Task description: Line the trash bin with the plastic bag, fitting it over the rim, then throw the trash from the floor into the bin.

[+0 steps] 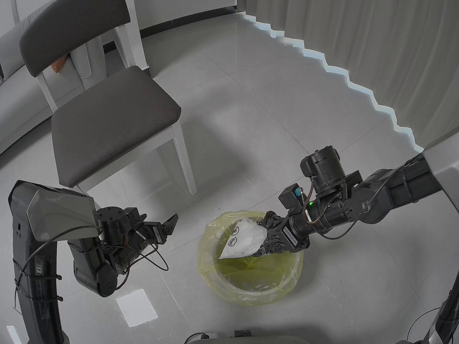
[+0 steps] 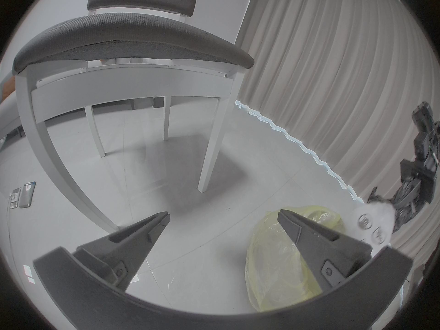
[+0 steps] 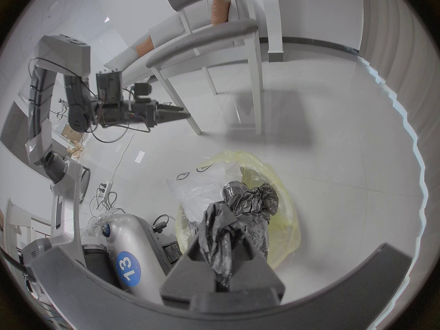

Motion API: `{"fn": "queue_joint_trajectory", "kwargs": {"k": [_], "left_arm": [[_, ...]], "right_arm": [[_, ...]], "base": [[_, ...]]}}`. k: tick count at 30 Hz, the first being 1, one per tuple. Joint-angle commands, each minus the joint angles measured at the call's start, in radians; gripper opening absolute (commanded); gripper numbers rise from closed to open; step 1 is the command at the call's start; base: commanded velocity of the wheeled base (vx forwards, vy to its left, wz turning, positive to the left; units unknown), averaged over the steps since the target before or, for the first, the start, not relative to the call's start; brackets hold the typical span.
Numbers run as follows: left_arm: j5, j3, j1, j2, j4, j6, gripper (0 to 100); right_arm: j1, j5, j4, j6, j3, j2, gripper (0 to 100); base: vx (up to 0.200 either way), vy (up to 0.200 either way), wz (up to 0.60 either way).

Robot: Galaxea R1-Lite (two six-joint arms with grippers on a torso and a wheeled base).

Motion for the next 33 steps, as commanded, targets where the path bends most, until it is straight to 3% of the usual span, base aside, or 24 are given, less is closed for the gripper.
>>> {"fn": "queue_joint_trajectory", "kwargs": {"k": [1,8,22,33], "left_arm": [[-0.003,0.007,0.005,-0.005,-0.017,-0.001,100],[-0.003,0.007,0.005,-0.015,-0.019,-0.001,100],[-0.003,0.010,0.003,-0.011,-0.019,-0.004,100],[-0.005,0.004,-0.005,-0.011,-0.019,-0.005,100]], "right_arm": [[-0.010,0.000,-0.008,0.003,-0.047,0.128,0],[-0.045,-0.003,-0.005,0.009,-0.102,0.217,0],[-0.039,-0.010,-0.005,0.003,-0.116,0.303,0],[-0.028,-0.026,0.012,0.000,-0.288,0.461,0]], "base": [[0.000,0.000,0.00],[0.000,0.000,0.00],[0.000,0.000,0.00],[0.000,0.000,0.00]]}}
